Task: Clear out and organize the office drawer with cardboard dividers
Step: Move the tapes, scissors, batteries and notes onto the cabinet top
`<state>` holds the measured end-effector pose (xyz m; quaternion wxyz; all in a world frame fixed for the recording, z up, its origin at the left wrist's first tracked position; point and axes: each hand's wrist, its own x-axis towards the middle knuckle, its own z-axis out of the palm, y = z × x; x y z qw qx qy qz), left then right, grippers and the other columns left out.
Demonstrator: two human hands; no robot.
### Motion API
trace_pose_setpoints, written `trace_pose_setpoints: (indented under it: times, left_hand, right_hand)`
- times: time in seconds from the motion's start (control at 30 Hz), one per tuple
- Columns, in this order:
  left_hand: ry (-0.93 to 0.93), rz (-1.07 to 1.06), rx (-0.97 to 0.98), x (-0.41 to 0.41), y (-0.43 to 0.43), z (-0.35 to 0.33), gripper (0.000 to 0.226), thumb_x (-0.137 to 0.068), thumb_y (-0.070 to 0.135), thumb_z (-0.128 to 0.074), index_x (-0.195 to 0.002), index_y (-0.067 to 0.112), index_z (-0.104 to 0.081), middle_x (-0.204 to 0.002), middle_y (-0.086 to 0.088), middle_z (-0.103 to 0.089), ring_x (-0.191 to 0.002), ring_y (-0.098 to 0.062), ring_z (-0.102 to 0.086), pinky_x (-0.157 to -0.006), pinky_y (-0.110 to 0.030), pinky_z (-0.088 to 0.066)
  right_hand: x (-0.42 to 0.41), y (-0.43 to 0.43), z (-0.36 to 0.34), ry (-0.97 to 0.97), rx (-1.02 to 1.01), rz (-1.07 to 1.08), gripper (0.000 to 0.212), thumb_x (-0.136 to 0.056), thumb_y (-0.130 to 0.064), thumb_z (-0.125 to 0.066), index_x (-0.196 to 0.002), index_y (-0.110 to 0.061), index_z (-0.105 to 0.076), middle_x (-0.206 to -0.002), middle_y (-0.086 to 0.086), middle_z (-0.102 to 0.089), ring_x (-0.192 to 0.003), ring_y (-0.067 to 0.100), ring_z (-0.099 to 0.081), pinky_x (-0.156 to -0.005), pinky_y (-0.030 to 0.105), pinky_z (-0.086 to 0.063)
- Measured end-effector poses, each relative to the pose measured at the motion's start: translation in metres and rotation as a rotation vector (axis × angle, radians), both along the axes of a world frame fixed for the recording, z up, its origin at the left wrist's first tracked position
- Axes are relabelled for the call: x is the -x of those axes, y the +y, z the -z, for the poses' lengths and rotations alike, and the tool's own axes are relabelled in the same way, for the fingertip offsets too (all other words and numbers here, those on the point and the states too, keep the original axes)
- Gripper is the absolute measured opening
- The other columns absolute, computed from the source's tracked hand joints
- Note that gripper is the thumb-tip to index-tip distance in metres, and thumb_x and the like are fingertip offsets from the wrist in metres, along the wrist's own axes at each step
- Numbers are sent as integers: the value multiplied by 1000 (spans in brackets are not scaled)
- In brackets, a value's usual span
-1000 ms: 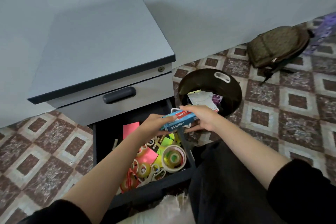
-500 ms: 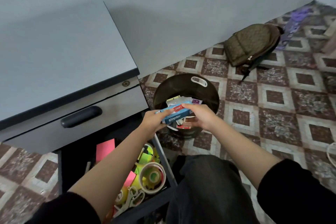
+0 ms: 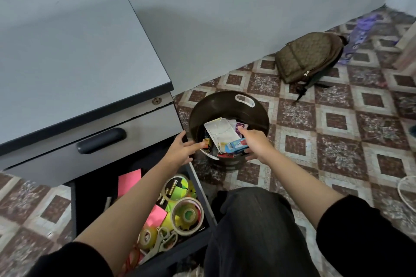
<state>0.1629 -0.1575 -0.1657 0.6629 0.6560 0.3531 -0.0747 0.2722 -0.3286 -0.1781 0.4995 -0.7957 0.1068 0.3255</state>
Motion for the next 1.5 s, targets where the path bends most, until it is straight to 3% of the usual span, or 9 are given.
trace_pose_setpoints:
  times: [0.2,0.4,0.57,0.93,1.1,1.17,1.3,1.37,1.5]
  left_hand:
    - [-55,61,-52,29,7,-22,71,-87,17,-65,-146,22,-27,-138,-8,-49,-117,-25,-54,-99,-39,-42]
    - [-35,31,-119,94,30,-33,56,-88,18,-63,-139,17,-40,-120,-6,-58,-104,-21,-58,-94,-36,-44]
    - [11,8,-171,154,56,-30,51,-88,21,-64,-135,17,-46,-108,0,-61,-101,-19,-60,-89,-33,-48]
    - [136,-84,-183,238,90,10,39,-88,20,-63,-125,9,-54,-108,-8,-61,-82,-8,-60,-69,-19,-47]
    - [196,-91,-175,244,95,32,34,-91,22,-60,-121,7,-58,-108,-7,-61,-88,-15,-61,-62,-16,-44]
    - [238,-92,-173,242,95,41,27,-95,28,-53,-107,10,-69,-107,-6,-62,-85,-16,-57,-61,-17,-42]
    - [269,-99,-177,236,94,55,60,-101,30,-35,-55,20,-73,-84,-7,-70,-77,-23,-54,-65,-31,-43]
    - [276,-111,-167,233,95,60,57,-99,23,-40,-52,18,-71,-77,2,-71,-79,-19,-59,-72,-32,-48]
    - [292,-134,-186,230,95,69,41,-94,22,-52,-59,17,-71,-71,3,-70,-68,-14,-56,-57,-19,-42]
  right_hand:
    - [23,24,-29,-1,-110,-43,42,-94,-38,-52,-125,-10,-51,-119,14,-57,-104,32,-59,-89,44,-52]
    - [72,62,-46,33,-205,-230,44,-95,-31,-52,-133,-10,-44,-117,17,-57,-74,23,-56,-66,33,-49]
    - [112,90,-47,-5,-163,-393,40,-96,-27,-51,-131,-8,-47,-121,19,-58,-89,31,-60,-80,40,-51]
    - [168,128,1,-194,143,-731,26,-92,-23,-56,-110,-8,-67,-102,8,-64,-84,24,-62,-76,36,-54]
    - [165,131,25,-340,319,-875,29,-89,-4,-48,-103,-10,-72,-119,8,-65,-102,25,-61,-79,28,-52]
    - [161,129,33,-377,415,-929,33,-87,-2,-46,-104,-13,-72,-123,10,-62,-114,28,-57,-94,32,-48]
    - [157,124,48,-393,576,-1013,35,-87,-5,-48,-115,-16,-67,-129,15,-55,-117,31,-54,-96,32,-45]
    - [158,123,55,-381,625,-1062,39,-88,-6,-49,-123,-16,-62,-133,14,-53,-119,30,-53,-97,32,-44]
    - [160,124,67,-402,706,-1151,41,-88,-3,-46,-126,-12,-58,-131,13,-53,-116,29,-54,-93,33,-46]
